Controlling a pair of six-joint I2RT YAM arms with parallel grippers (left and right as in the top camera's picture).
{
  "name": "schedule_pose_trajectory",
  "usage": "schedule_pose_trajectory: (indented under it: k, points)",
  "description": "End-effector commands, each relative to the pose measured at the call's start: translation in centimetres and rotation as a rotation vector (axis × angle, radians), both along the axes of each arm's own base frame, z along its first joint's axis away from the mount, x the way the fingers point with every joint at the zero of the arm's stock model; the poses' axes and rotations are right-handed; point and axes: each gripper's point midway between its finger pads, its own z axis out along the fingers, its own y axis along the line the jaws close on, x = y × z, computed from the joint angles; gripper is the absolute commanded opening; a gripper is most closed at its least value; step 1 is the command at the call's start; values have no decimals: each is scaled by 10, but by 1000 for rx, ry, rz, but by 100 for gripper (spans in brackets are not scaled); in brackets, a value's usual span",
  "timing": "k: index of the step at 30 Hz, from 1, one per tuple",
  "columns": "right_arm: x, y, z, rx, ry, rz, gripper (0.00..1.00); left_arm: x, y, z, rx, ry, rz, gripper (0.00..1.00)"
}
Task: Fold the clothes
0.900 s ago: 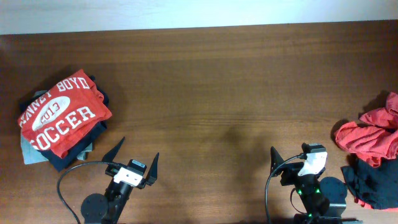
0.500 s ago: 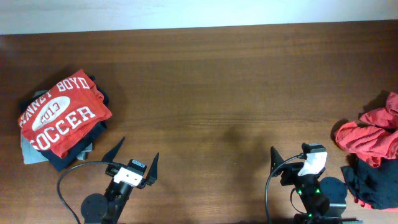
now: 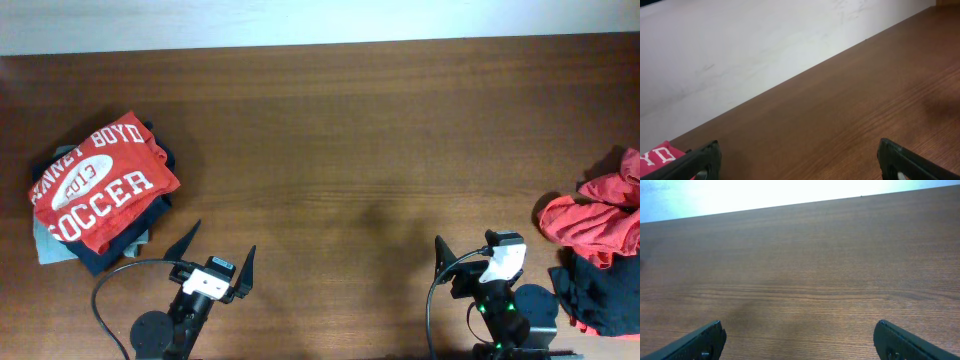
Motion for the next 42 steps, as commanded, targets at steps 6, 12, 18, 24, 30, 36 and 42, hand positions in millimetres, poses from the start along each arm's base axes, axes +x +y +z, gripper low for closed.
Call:
schedule_pose_trajectory:
  k: [6,12,18,24,30,36,42]
  points:
    - [-1,-1,-2,10,6,-5,99,0,1,-2,-8,2,6,99]
    - [-1,-1,-2,10,6,-5,99,0,1,-2,-8,2,6,99]
    - [-1,-1,-3,10,7,-5,99,0,1,-2,-8,2,6,99]
    - [-3,29,16,54,-67,166,99,-8,-16,1,-13,-7,-104,100]
    - [-23,68,15,137,-38,405,99,-23,-40,0,-21,2,-266,99]
    - [-15,64,57,228,-161,366,99,-24,-36,32,-183,17,-235,99]
    - [-9,35,129,265,-274,171,99,-28,-20,97,-209,-34,-136,99]
